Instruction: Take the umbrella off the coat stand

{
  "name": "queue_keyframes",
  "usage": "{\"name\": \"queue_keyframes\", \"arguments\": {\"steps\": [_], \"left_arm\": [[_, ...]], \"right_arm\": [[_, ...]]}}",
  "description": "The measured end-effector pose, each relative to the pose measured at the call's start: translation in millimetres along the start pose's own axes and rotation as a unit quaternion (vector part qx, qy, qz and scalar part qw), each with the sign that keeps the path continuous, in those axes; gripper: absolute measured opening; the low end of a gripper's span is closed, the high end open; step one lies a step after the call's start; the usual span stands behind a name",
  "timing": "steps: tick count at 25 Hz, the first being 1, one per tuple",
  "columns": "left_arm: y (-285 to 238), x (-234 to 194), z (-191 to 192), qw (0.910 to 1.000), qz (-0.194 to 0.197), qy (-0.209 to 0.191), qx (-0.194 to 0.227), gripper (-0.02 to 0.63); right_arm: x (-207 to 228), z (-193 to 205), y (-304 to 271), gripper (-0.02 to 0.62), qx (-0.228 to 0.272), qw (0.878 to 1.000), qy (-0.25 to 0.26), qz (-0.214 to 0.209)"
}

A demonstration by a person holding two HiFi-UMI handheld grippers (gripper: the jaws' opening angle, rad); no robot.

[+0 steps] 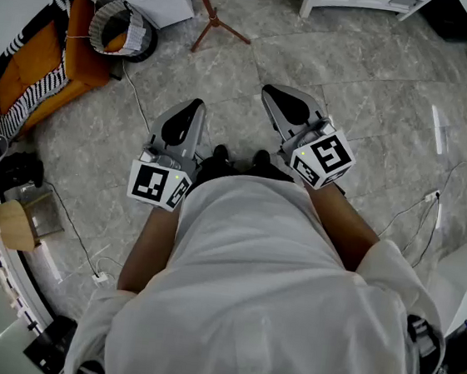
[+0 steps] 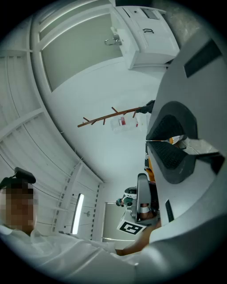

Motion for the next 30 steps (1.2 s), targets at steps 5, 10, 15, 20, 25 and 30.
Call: {"name": "queue_keyframes", "arguments": {"steps": [5,10,15,20,25,30], "left_arm": [[-0.5,8.5,2.5,1.0000,0.003,0.006,-0.002,0.017],[-2.6,10.1,2.3,0.9989,0.012,0.043,0.015,0.017],[-3.3,8.6,0.8,0.9991,0.004,0.042,0.004,0.017],[-9.4,-0.9,6.4,0.9981,0.004,0.061,-0.010,0.017],[-23.3,-16.4,12.8,0.9976,0.006,0.067,-0.012,0.017],[-55.3,-25.6,19.4,0.9980,0.010,0.061,-0.014,0.017]], "right_arm": [[3.5,4.9,4.8,0.018,0.000,1.000,-0.002,-0.008],[15.1,8.8,16.9,0.018,0.024,0.999,-0.028,-0.019],[29.6,14.9,24.4,0.018,0.032,0.998,-0.054,-0.028],[38.8,23.8,17.0,0.018,0.019,0.997,-0.077,-0.017],[49.6,29.2,-0.5,0.018,0.011,0.997,-0.081,-0.012],[73.0,24.4,-7.9,0.018,0.004,0.997,-0.077,0.008]]}}
Point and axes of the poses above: the fingertips, and each gripper's own axes: y backward along the fingers, x to its right, z out of its underside, the point moved 10 cm from there along y, backward along the fingers, and after that the axes turned 14 degrees about -x, right-handed, at the moved point
